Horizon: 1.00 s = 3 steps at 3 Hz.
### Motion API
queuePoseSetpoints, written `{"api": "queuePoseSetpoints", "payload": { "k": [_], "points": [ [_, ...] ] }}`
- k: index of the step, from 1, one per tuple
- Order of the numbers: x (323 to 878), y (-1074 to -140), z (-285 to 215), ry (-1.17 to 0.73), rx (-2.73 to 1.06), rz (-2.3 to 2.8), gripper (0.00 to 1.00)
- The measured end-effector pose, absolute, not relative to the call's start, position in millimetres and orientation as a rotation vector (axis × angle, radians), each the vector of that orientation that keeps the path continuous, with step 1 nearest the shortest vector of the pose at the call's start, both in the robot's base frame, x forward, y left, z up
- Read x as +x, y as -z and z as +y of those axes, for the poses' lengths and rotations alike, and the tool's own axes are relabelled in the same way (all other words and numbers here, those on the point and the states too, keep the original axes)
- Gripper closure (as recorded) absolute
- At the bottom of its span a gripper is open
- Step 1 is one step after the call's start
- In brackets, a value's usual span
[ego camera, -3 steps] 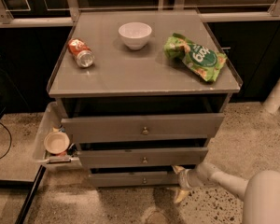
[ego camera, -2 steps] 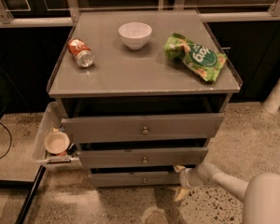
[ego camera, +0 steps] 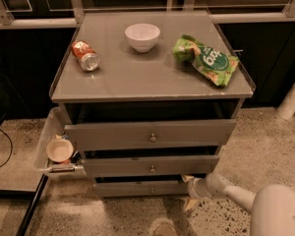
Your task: Open bottom drawer
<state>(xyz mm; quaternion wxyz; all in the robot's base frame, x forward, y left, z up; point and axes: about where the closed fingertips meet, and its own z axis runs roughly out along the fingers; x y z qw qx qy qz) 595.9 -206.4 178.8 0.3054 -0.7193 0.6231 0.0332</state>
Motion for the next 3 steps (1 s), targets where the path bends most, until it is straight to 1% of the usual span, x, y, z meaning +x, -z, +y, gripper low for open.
{"api": "queuePoseSetpoints", "payload": {
  "k": [1,2,3],
  "points": [
    [598,-166,-204,-0.061,-1.951,1.618,0.0],
    [609,-158,-193,-0.079,-1.994,1.559,0.0],
    [609,-158,-193,-0.084,-1.996,1.557,0.0]
  ]
}}
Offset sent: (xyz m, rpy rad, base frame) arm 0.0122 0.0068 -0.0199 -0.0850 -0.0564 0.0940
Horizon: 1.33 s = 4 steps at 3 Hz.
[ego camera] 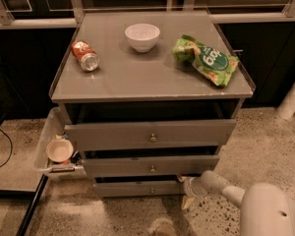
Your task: Open bottom drawer
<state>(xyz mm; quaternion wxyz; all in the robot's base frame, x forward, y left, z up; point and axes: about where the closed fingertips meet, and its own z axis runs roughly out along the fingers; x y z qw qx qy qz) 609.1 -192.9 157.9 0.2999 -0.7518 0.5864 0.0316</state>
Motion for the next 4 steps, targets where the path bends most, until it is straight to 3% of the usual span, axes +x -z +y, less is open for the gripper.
{"api": "queuePoseSetpoints", "payload": {
  "k": [1,4],
  "points": [
    [609,-158,-193,-0.084,-1.996,1.557,0.18],
    [609,-181,-175,-0.161,-2.032,1.481,0.87]
  ]
}}
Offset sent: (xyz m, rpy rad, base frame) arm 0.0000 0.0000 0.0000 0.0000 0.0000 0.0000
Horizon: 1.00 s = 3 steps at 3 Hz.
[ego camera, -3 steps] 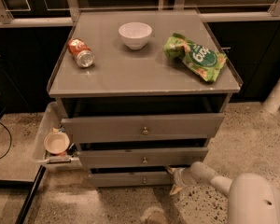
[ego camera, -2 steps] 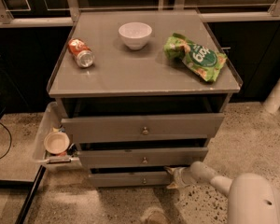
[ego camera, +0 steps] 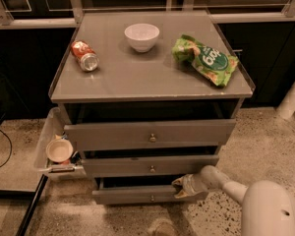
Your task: Open bottom drawer
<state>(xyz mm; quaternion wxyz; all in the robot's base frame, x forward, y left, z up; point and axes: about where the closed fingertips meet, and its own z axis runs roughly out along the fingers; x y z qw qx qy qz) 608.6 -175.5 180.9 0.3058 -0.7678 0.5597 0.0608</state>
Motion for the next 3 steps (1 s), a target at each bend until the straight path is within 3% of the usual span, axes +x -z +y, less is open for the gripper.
{"api": "queuePoseSetpoints", "payload": {
  "k": [1,2,3],
  "points": [
    [607.5,-181.5,-177.1,-0.161,-2.032,1.481,1.0],
    [607.5,-181.4,-177.0,-0.161,-2.032,1.481,0.82],
    [607.4,-181.4,-177.0,-0.161,-2.032,1.481,0.58]
  ]
}}
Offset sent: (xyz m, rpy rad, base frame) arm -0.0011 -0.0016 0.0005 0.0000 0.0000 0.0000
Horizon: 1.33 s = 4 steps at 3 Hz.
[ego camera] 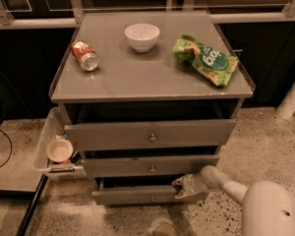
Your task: Open bottom drawer
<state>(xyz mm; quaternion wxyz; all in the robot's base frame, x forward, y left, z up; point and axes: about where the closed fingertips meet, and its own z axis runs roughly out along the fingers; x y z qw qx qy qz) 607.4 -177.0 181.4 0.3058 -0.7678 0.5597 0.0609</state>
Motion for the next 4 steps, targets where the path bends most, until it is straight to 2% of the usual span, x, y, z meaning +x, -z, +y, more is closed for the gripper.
{"api": "queuePoseSetpoints", "payload": {
  "k": [1,2,4],
  "points": [
    [606,-179,-178,-0.179,-2.02,1.492,0.35],
    [583,-169,-188,-0.242,-1.968,1.544,0.37],
    [539,-174,-202,-0.265,-1.905,1.569,0.84]
  ]
}}
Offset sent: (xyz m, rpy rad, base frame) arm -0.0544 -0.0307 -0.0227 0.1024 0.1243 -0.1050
